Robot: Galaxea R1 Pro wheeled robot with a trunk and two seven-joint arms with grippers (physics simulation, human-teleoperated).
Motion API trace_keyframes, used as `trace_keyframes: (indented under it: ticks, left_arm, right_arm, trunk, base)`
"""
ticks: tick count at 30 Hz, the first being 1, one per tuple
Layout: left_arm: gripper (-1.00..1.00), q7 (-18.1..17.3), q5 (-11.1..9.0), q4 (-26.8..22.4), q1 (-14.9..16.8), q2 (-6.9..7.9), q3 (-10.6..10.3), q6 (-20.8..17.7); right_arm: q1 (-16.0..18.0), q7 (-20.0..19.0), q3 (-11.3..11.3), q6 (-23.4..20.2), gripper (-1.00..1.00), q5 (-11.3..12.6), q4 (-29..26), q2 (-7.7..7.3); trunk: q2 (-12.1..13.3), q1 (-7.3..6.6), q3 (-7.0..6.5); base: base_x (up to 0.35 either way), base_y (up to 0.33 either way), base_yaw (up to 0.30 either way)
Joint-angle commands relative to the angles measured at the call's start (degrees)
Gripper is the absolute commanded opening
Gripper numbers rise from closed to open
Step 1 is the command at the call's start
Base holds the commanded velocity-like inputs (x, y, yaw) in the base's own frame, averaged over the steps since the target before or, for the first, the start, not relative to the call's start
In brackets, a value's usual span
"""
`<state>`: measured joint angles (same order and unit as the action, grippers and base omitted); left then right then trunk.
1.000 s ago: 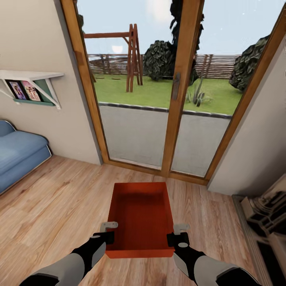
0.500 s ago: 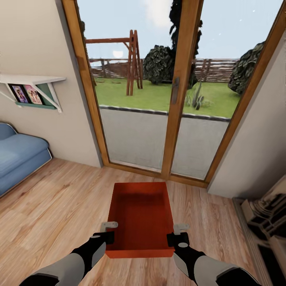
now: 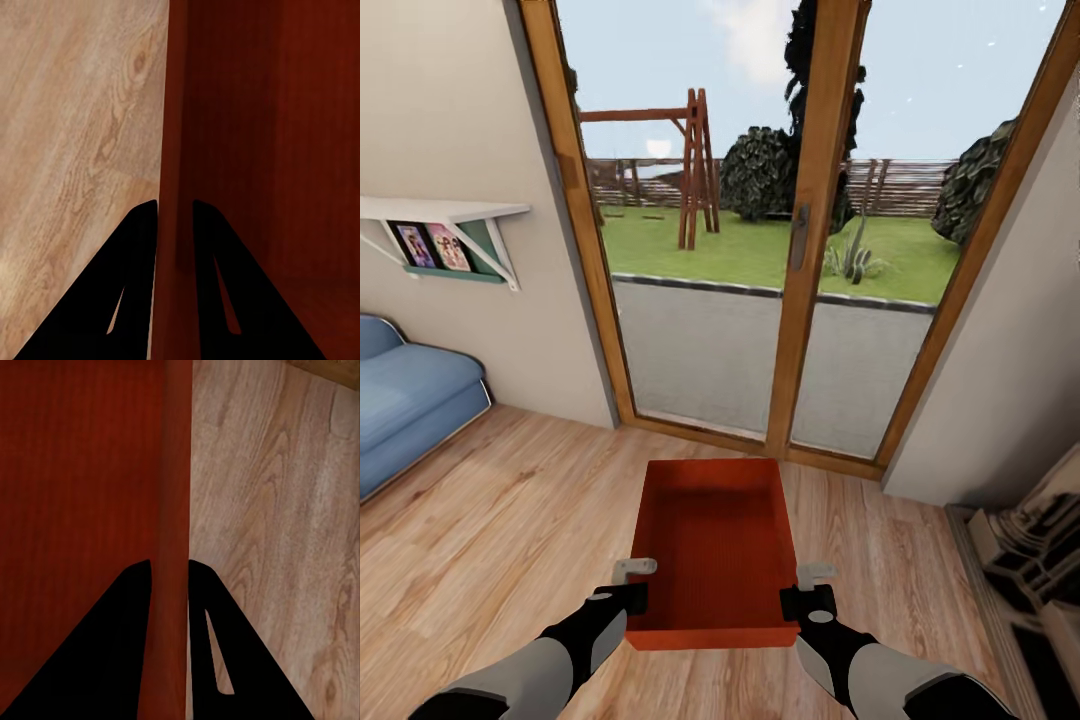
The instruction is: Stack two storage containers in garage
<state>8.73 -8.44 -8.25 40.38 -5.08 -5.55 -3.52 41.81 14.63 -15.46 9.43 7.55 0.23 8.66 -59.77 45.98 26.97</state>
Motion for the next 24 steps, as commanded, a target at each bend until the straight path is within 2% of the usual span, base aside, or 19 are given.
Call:
trace_keyframes:
  ticks: [1,24]
  left_arm:
    - [-1.00,0.9,0.6,-0.3,0.0,1.82,0.7,-0.3]
    - [-1.00,0.9,0.6,-0.3,0.0,2.00,0.7,-0.3]
  right_arm:
    - [0.0,-0.2,2.1,0.0,-1.00,0.1,0.0,0.04]
    - [0.0,-0.2,2.1,0.0,-1.00,0.1,0.0,0.04]
  trunk:
    - [0.0,0.00,-0.04]
    - [0.0,0.00,-2.15]
  base:
    - [0.000,0.000,0.000]
    - [0.000,0.000,0.000]
